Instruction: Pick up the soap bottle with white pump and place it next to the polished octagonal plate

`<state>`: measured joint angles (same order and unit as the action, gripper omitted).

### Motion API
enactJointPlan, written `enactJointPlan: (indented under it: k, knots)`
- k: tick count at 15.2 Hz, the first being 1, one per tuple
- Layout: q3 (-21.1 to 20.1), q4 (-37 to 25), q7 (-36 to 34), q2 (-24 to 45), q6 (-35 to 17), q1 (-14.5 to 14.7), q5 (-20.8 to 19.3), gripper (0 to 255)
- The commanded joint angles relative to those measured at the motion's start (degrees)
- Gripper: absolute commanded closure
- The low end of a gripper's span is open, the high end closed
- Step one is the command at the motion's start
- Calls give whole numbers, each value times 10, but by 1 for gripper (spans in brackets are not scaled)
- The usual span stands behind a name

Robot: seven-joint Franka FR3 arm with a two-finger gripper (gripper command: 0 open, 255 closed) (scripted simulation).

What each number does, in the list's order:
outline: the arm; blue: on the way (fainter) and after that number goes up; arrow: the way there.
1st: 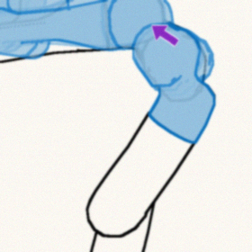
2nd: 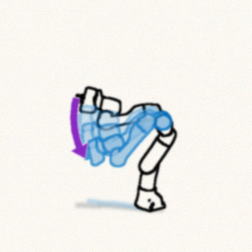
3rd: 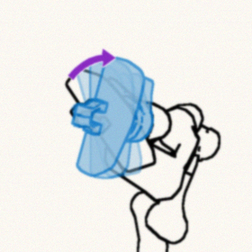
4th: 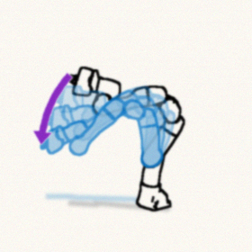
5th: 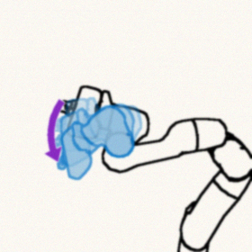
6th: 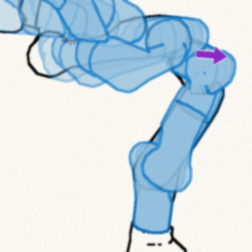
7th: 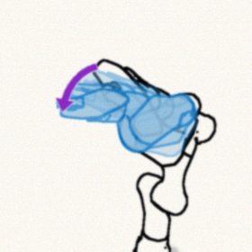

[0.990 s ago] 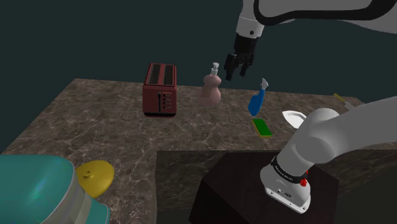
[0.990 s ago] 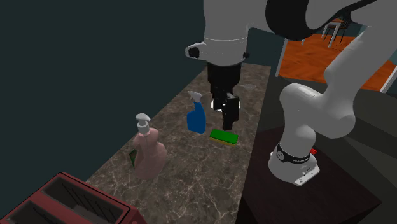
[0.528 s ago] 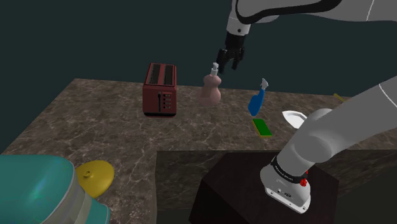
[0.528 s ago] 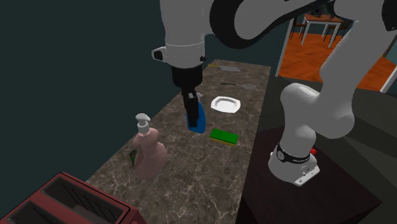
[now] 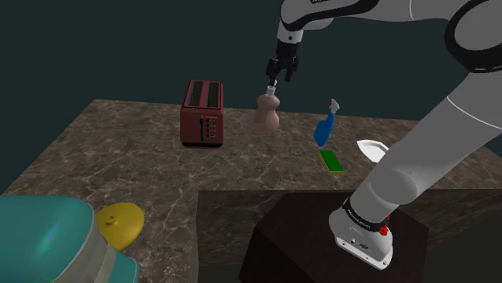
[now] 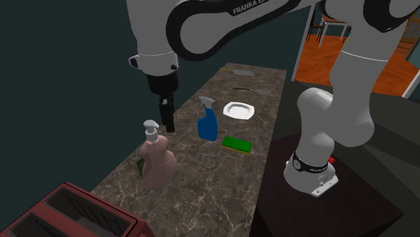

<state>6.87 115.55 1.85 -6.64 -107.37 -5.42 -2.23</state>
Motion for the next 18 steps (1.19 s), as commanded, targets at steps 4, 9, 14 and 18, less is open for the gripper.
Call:
enactJointPlan:
  k: [4, 9, 14, 18]
  knots:
    - [17, -105, 27, 107, -5, -14, 7, 0]
    - [20, -114, 34, 136, -25, -20, 10, 0]
    - [20, -87, 35, 143, -59, -20, 11, 0]
    - [20, -87, 35, 143, -59, -20, 11, 0]
